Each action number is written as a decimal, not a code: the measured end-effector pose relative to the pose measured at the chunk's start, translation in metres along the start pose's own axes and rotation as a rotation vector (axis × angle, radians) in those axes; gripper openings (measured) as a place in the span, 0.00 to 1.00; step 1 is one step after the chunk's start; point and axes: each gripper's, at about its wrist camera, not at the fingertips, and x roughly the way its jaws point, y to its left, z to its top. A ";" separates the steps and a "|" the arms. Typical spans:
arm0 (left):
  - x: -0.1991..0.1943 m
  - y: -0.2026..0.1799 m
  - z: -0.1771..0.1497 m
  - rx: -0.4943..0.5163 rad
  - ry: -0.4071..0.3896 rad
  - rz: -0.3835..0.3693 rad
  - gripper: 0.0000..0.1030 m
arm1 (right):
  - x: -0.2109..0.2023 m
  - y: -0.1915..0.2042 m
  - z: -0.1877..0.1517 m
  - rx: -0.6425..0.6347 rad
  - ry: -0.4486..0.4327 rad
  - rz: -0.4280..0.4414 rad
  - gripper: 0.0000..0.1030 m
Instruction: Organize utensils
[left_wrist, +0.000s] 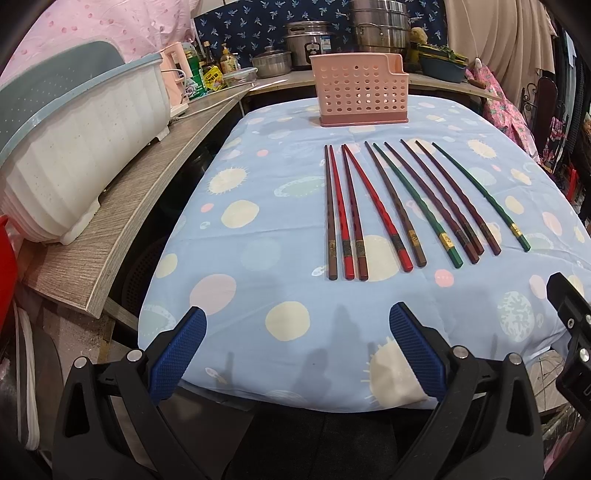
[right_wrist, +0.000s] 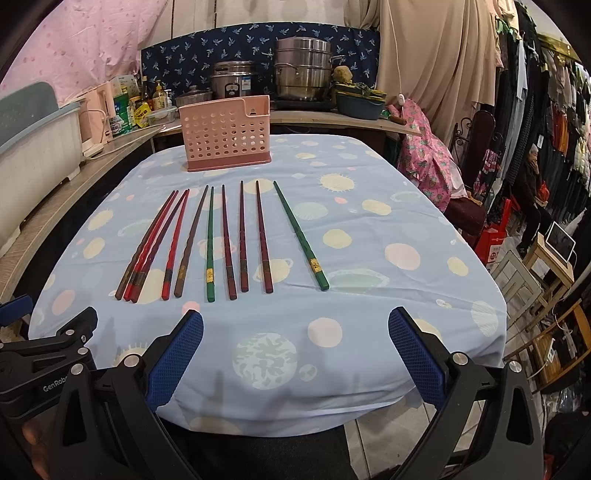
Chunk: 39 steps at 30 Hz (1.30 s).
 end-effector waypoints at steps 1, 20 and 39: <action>0.000 0.000 0.000 0.001 0.001 0.000 0.92 | 0.000 0.000 0.000 0.000 0.000 0.000 0.93; -0.001 0.002 0.001 -0.002 -0.001 0.003 0.92 | -0.001 0.004 0.000 -0.010 -0.004 0.016 0.93; -0.001 0.005 0.001 -0.010 0.003 0.013 0.92 | 0.001 0.009 -0.002 -0.013 -0.003 0.029 0.93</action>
